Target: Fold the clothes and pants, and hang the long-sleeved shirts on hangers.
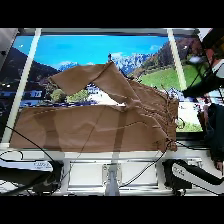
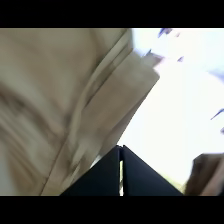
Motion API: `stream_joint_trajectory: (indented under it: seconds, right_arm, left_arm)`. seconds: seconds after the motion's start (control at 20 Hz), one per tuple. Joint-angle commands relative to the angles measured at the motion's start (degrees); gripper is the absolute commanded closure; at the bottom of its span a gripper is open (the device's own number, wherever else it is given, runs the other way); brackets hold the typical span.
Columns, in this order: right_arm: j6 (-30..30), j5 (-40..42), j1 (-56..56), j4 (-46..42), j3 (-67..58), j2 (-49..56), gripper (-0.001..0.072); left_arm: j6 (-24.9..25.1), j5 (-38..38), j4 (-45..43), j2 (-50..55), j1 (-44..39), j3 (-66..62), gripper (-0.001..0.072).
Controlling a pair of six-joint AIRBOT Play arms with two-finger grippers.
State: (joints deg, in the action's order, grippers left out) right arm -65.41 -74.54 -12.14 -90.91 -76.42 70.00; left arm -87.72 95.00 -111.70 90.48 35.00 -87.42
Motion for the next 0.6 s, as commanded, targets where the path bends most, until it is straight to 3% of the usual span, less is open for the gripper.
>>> stream_joint_trajectory:
  seconds: [0.0, 0.05, 0.15, 0.25, 0.3, 0.35, 0.4, 0.45, 0.55]
  right_arm:
    - [-12.90, 18.84, -4.74, -3.45, -3.43, 0.24, 0.0683]
    - [-14.01, 17.16, -8.22, -2.19, -3.41, 1.03, 0.0683]
    - [-11.58, 7.76, -17.75, 7.76, -3.32, 4.70, 0.0683]
    - [0.22, -4.37, -26.95, 30.12, -2.12, 10.01, 0.0682]
    - [5.66, -8.79, -29.83, 38.88, -0.92, 12.24, 0.0681]
    - [7.37, -10.93, -31.67, 43.28, 0.70, 13.97, 0.0665]
    - [7.50, -10.88, -32.35, 43.30, 2.25, 14.99, 0.0449]
    - [7.48, -9.51, -32.44, 41.13, 3.96, 15.76, 0.0172]
    - [7.87, -5.44, -32.06, 38.27, 7.76, 16.63, 0.0142]
  left_arm:
    - [4.63, -4.87, 5.40, -2.62, -0.57, -1.38, 0.0599]
    - [4.63, -5.33, 5.99, -2.73, -0.24, -1.38, 0.0661]
    - [4.66, -6.01, 9.29, -2.64, 0.59, -1.36, 0.0685]
    - [4.63, -7.76, 14.05, -2.64, 0.79, -1.36, 0.0685]
    - [4.66, -8.79, 17.46, -2.64, 0.79, -1.36, 0.0685]
    - [4.66, -9.60, 20.74, -2.64, 0.72, -1.36, 0.0684]
    - [4.63, -10.54, 24.09, -2.64, 0.57, -1.36, 0.0685]
    - [4.63, -11.45, 26.88, -2.64, 0.33, -1.36, 0.0685]
    - [4.66, -12.15, 32.09, -2.64, -0.04, -1.36, 0.0685]
